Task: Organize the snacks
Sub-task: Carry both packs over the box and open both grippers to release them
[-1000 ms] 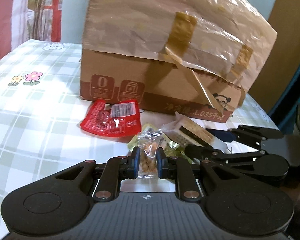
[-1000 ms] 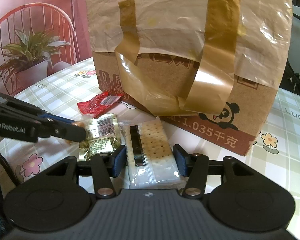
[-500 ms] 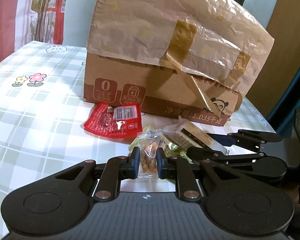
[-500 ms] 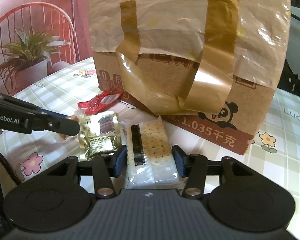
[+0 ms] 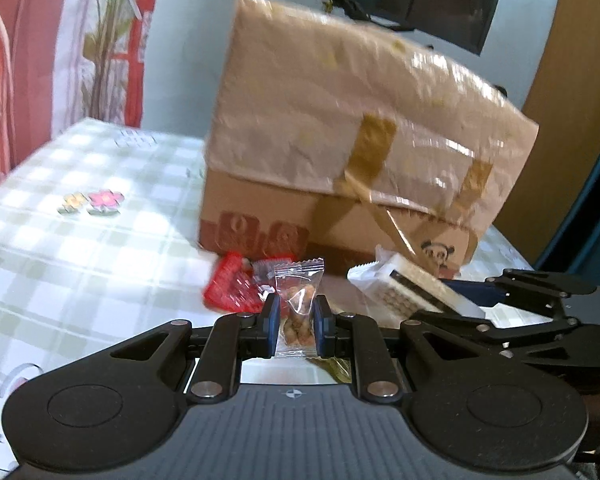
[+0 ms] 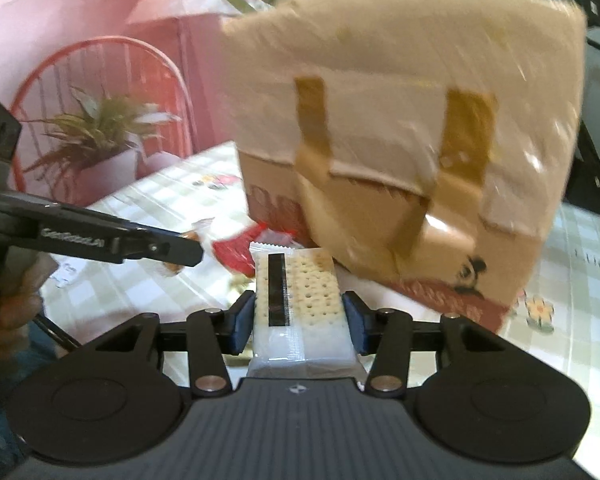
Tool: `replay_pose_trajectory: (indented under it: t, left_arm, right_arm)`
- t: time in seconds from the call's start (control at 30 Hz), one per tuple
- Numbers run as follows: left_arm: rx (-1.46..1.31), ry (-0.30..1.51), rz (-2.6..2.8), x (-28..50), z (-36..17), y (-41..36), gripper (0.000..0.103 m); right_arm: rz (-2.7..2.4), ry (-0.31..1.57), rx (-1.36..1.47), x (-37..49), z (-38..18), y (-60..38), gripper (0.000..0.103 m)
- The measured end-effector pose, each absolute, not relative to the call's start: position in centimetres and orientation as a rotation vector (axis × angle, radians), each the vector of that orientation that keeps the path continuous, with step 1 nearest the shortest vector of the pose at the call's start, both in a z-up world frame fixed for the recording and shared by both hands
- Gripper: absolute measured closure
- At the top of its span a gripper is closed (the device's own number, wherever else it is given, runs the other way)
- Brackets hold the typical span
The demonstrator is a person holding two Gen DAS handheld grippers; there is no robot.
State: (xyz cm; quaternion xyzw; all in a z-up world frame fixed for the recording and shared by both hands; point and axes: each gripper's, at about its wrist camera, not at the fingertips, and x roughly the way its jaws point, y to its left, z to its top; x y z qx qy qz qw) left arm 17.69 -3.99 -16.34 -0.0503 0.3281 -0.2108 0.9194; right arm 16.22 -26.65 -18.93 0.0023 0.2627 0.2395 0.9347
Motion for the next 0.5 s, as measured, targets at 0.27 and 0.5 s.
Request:
replay_pose_trajectory:
  t: [0.27,0.5]
  left_arm:
    - [-0.098,0.563,-0.406,17.5,-11.1,-2.3,0.084]
    - [-0.080,0.440,-0.426,19.4,-5.3,-3.7,0.084]
  right_arm:
    - [0.595,0.373,-0.024,15.7,-12.7,-24.9,0.054]
    - [0.563,0.247,-0.006,17.7,-6.4,-25.6,0.054]
